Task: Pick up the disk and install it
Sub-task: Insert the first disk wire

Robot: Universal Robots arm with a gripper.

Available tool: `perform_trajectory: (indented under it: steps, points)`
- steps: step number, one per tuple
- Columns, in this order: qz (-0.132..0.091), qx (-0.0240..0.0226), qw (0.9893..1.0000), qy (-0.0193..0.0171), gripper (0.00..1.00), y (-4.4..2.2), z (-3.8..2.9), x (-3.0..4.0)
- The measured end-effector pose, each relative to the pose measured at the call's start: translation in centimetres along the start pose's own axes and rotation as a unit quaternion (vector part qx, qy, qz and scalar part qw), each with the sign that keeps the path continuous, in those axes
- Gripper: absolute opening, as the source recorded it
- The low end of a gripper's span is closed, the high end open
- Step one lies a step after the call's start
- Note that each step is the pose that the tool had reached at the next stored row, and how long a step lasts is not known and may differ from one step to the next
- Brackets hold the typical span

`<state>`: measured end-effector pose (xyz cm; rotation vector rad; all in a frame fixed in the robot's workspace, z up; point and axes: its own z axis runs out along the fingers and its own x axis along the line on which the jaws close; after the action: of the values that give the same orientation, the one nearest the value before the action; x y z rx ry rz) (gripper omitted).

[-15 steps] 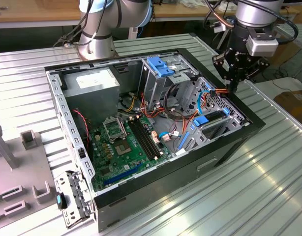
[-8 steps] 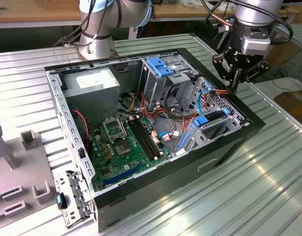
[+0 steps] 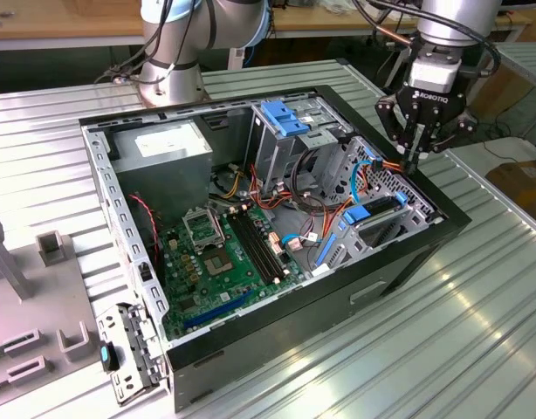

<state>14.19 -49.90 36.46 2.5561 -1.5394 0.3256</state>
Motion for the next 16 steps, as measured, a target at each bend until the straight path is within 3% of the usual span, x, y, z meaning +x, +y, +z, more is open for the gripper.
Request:
perform_trajectory:
  steps: [4, 6, 8, 11, 14, 16]
  points:
    - [0.019, -0.0051, 0.9998, 0.0000, 0.16, -0.03, -0.02, -0.06]
    - [0.026, -0.0071, 0.9996, 0.0001, 0.16, 0.33, -0.08, -0.30]
    - [0.044, -0.0119, 0.9989, -0.0001, 0.16, 0.57, -0.10, -0.43]
    - [0.056, -0.0152, 0.9983, -0.0001, 0.16, 0.61, -0.12, -0.46]
    - [0.078, -0.0208, 0.9967, -0.0004, 0.16, 0.60, -0.07, -0.47]
    - [0.103, -0.0274, 0.9943, -0.0006, 0.16, 0.60, -0.02, -0.48]
